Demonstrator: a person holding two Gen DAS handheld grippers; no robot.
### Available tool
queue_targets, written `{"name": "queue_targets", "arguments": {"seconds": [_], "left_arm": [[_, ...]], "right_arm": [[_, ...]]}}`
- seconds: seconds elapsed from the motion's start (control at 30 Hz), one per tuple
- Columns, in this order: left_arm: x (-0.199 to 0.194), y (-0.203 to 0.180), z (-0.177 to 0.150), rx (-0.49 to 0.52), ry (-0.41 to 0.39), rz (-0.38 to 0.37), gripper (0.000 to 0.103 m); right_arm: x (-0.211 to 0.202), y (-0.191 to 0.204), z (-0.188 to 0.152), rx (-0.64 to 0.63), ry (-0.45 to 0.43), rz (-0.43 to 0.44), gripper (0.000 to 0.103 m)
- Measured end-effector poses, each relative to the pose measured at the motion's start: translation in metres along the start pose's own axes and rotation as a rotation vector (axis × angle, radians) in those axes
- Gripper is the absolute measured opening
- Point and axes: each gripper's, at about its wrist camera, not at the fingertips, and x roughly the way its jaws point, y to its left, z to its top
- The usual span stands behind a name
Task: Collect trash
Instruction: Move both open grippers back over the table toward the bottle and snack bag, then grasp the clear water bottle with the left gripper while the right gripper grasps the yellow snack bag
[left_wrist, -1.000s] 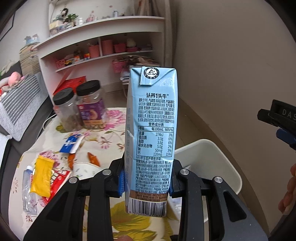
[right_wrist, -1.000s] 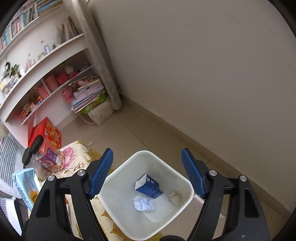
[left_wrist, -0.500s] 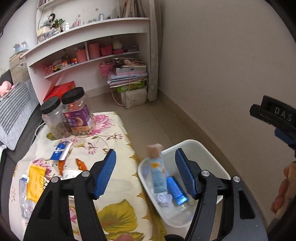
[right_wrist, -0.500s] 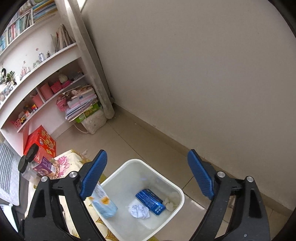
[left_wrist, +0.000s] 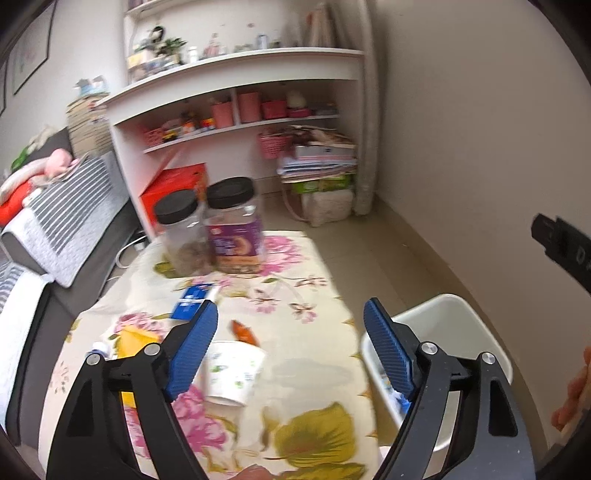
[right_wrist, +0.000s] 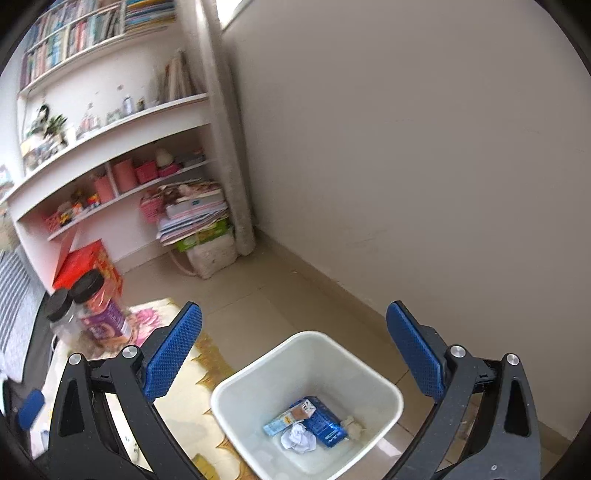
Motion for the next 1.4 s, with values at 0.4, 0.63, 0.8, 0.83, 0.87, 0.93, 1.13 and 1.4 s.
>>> {"name": "queue_targets", "arguments": {"seconds": [0.4,0.63,0.8,0.83,0.87,0.93,1.13,1.4], "left_arm": [[0.011,0.087,-0.009,-0.087,0.031,0.141,0.083],[0.022,0.134,-0.025,-0.123,0.097,0.223,0.086],[0.036,0.174,-0.033,-0.122,0.205,0.292,0.086],[0.04,0.184,-0.036,-0.129,0.232,0.305,0.086],[0.044,0.192,-0.039,-0.134,0.258,0.314,0.086],[0.052,0.213,-0.045,-0.148,0.324,0.327,0.086],[0.086,0.288,-0.071,-0.263,0.552,0.333,0.086],[0.138,0.337,-0.112,-0.397,0.815,0.242,0.086]], "right_arm": [[-0.009,0.094,-0.034,-0.221,0.015,0.075,0.096],[-0.009,0.145,-0.058,-0.286,0.075,0.149,0.096],[-0.01,0.187,-0.078,-0.337,0.116,0.219,0.096],[-0.01,0.194,-0.081,-0.344,0.127,0.232,0.096],[-0.009,0.2,-0.085,-0.35,0.136,0.242,0.096],[-0.006,0.214,-0.092,-0.364,0.165,0.271,0.096],[0.007,0.25,-0.115,-0.435,0.263,0.333,0.096],[0.03,0.277,-0.138,-0.414,0.459,0.471,0.096]]}}
